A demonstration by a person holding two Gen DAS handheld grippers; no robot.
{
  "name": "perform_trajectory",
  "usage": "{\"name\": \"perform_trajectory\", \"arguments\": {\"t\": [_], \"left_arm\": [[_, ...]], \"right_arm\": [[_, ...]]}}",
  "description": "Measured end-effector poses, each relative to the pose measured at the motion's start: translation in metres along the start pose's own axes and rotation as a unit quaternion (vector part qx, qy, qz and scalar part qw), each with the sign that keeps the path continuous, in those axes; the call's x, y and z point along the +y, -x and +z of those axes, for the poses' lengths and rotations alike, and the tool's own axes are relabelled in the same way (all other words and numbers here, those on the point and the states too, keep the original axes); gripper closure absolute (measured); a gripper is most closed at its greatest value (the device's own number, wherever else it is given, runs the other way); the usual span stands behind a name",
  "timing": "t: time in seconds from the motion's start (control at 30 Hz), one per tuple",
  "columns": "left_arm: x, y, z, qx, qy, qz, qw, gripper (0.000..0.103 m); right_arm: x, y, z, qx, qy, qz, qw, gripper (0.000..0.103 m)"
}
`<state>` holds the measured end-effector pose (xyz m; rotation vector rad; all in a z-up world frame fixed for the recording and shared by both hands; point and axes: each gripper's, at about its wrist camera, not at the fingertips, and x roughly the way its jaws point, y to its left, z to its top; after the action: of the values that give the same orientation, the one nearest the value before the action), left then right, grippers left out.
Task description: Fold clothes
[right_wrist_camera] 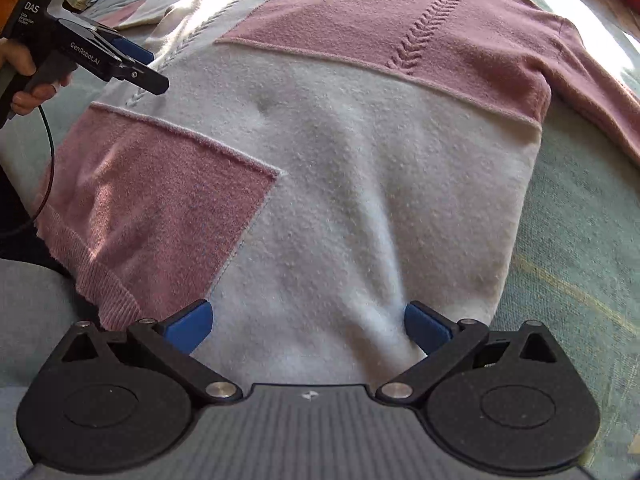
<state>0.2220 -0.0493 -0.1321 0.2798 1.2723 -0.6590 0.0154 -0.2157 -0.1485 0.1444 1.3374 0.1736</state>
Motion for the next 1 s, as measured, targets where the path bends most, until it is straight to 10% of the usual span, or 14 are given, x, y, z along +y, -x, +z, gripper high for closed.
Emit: {"name": "perform_trajectory", "arguments": {"t": [0.4, 0.67, 0.8, 1.0], "left_arm": [[-0.055, 0.004, -0.03, 0.024, -0.169, -0.114, 0.9787, 0.003], [-0.045, 0.015, -0.05, 0.014, -0.121, -0.08, 0.9893, 0.003], [-0.029, 0.029, -0.016, -0.038, -0.077, -0.063, 0.9943, 0.003], [0.015, 0.017, 0.07, -0.123, -0.02, -0.03, 0.9918, 0.002]], "right_arm": [[0.026, -0.013, 0.061, -0.042, 0.047, 0.033, 0.997, 0.0], [0.03, -0.018, 0.03, -0.035, 0.086, 0.012, 0.996, 0.0], [0.036, -0.01, 0.06, 0.005, 0.092, -0.001, 0.996, 0.0], [-0.002, 0.007, 0.145, -0.095, 0.028, -0.041, 0.994, 0.0]]}}
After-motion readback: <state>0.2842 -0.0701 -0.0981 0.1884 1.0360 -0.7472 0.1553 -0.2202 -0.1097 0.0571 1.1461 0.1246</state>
